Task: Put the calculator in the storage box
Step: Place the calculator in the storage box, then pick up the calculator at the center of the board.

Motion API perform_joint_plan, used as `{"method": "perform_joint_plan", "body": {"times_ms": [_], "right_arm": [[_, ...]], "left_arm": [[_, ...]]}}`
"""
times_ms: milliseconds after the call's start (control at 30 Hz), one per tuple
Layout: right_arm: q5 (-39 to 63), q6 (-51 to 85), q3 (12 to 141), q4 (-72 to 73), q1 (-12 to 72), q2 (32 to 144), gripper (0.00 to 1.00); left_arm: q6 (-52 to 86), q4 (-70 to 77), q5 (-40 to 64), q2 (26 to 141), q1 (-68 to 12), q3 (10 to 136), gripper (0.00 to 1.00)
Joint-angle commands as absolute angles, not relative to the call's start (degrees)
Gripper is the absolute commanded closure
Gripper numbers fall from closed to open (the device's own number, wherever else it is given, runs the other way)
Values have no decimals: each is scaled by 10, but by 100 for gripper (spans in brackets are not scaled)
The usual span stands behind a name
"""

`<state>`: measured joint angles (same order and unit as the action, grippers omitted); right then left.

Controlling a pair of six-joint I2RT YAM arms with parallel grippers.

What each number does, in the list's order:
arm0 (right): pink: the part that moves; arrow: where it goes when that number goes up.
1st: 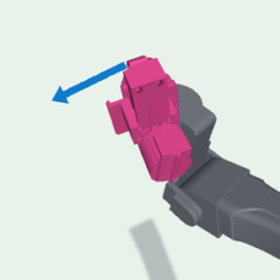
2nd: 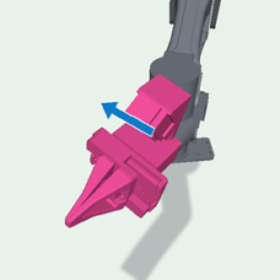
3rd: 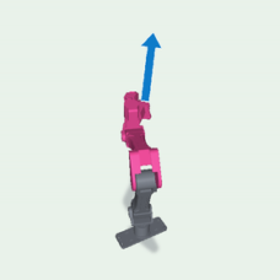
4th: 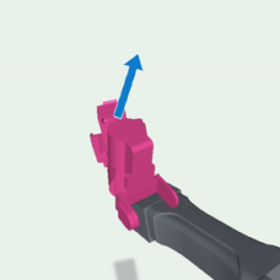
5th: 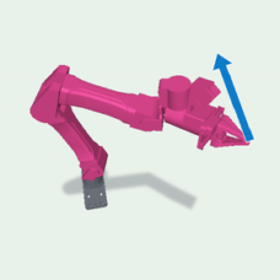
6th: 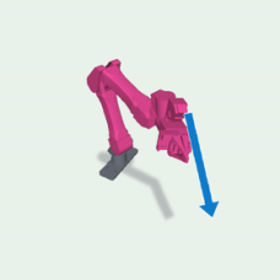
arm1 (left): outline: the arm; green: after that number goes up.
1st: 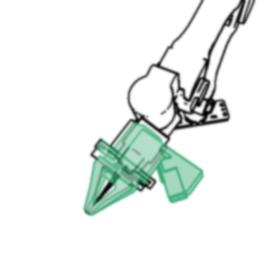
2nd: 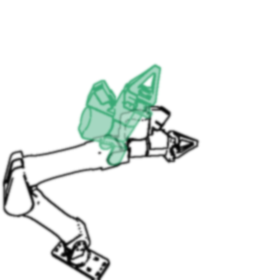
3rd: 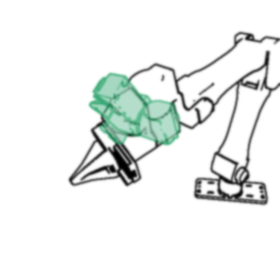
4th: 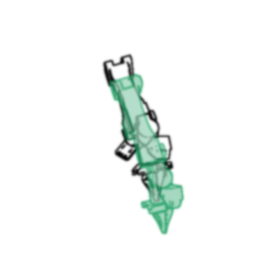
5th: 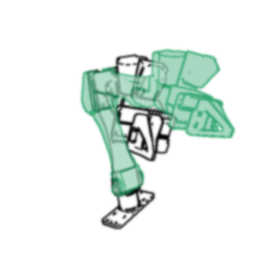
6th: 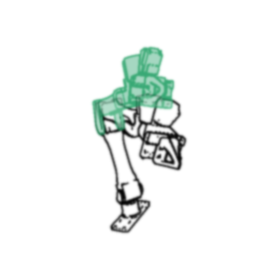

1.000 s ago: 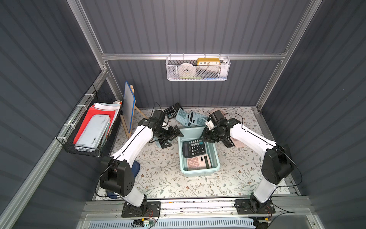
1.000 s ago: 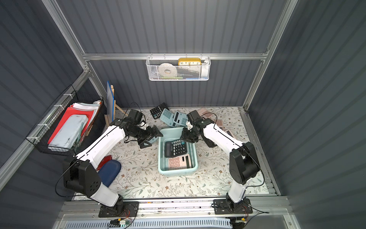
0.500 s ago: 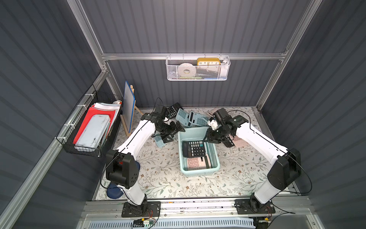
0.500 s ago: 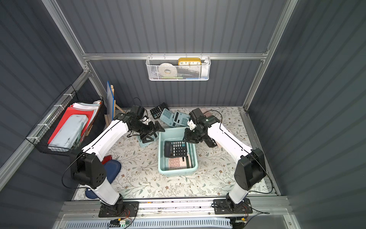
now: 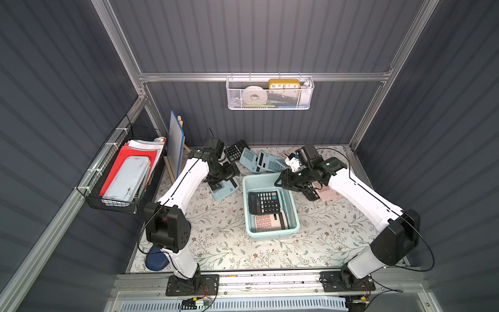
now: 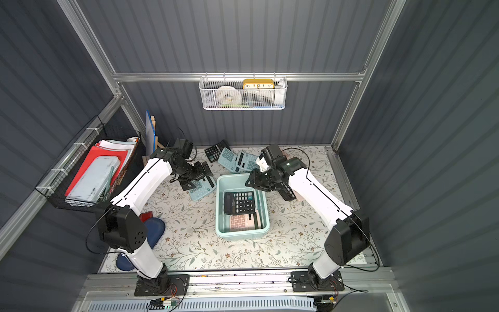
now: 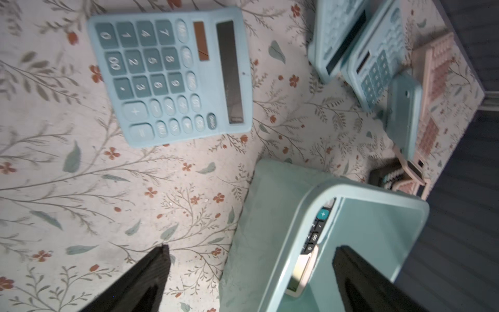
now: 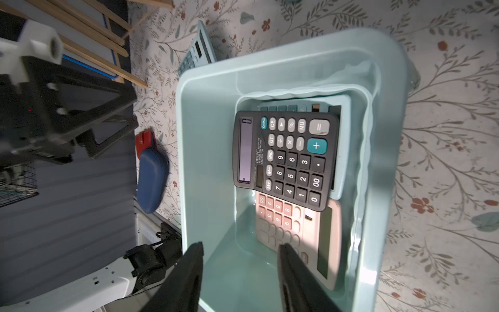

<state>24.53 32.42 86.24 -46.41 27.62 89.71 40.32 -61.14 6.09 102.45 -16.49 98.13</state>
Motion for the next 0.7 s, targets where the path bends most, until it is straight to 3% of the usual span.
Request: {"method": "perform_joint_plan", "body": {"times_ms": [0, 300, 533, 667], "right_arm": [[254, 334, 859, -476, 258, 876, 48], [234, 327, 831, -486, 221, 825, 31], [231, 309, 827, -510, 196, 800, 30], [236, 301, 815, -518, 183, 784, 30]], "left_arm": [[408, -687, -20, 1075, -160, 1045, 1], [408, -735, -107, 1238, -160, 1263, 1], [426, -802, -91, 1370, -159, 1416, 1], [439, -806, -81, 1413, -159, 1434, 2]]}}
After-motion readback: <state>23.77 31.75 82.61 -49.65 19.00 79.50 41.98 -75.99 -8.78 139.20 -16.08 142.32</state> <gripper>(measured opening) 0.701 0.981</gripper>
